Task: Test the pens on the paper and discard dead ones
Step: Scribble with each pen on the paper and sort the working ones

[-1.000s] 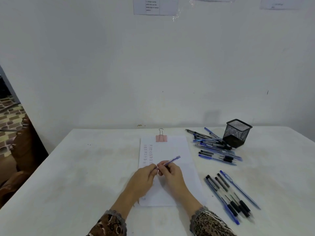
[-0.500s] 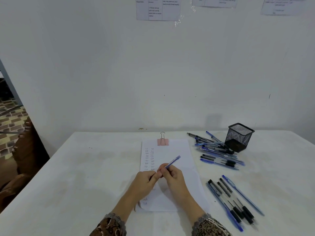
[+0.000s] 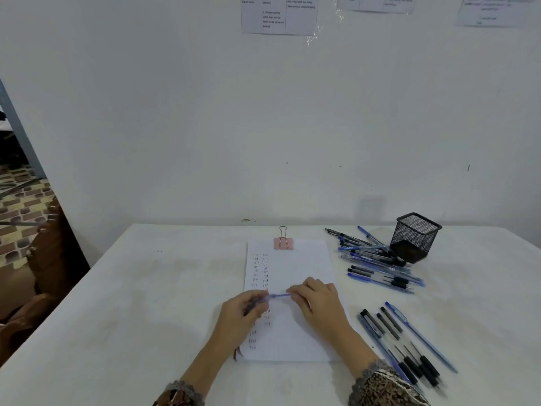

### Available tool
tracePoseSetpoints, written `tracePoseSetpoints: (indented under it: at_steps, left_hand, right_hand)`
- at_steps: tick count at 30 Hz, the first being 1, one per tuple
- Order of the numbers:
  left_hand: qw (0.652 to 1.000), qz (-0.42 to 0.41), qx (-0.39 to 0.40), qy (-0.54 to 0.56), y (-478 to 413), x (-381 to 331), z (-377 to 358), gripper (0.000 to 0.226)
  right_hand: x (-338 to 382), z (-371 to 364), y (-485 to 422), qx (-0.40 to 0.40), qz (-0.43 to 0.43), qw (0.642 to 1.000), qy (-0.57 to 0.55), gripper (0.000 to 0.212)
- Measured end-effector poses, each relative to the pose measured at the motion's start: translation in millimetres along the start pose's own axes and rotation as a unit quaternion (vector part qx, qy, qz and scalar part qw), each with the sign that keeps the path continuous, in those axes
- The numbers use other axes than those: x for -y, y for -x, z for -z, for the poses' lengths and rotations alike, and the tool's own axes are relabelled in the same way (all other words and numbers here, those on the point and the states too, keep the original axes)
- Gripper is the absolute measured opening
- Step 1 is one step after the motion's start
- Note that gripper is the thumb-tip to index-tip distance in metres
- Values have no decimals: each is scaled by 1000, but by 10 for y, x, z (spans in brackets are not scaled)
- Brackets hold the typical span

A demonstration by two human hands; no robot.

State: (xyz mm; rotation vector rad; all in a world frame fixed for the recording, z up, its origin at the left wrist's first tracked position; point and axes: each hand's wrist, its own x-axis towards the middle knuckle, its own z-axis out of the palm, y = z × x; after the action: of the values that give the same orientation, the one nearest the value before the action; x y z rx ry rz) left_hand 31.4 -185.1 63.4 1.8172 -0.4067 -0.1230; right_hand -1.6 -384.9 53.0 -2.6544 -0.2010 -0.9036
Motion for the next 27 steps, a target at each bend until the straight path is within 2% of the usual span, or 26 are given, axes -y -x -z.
tracePoseSetpoints:
  at_steps: [3,7,13,18,20,23,25,27]
  left_hand:
    - [1000,-5,-5,-3,-3,-21,-3,22]
    - [1000,5,-6,0,-16,-21,4,20]
    - [994,-45,31,-94,-24,6,-24,18]
    - [988,-80,10,-130,-40,6,-19,17]
    - [988,-83,24,-131,-32,-14,-10,17]
    - [994,-62,36,-77,12,-94,7,18]
    - [997,-61,-1,-45,23,-115,32,21]
    - [994,-62,-30,-81,22,-73,70,32]
  right_hand:
    - [40,14,18,-7,15,1000,-4,20]
    - [52,26,-3,-57,10,997,-44,13]
    - [98,-28,-47,-31,52,998,-21,16]
    - [302,-141,-60,-60,53,997,-14,19]
    - [265,-110,-57,-42,67,997,-10,19]
    - [153,39,-154,13,108,993,40,20]
    - [139,125,-238,-10,76,996,35,21]
    - [286,231,-265,-66,-37,995,-70,8]
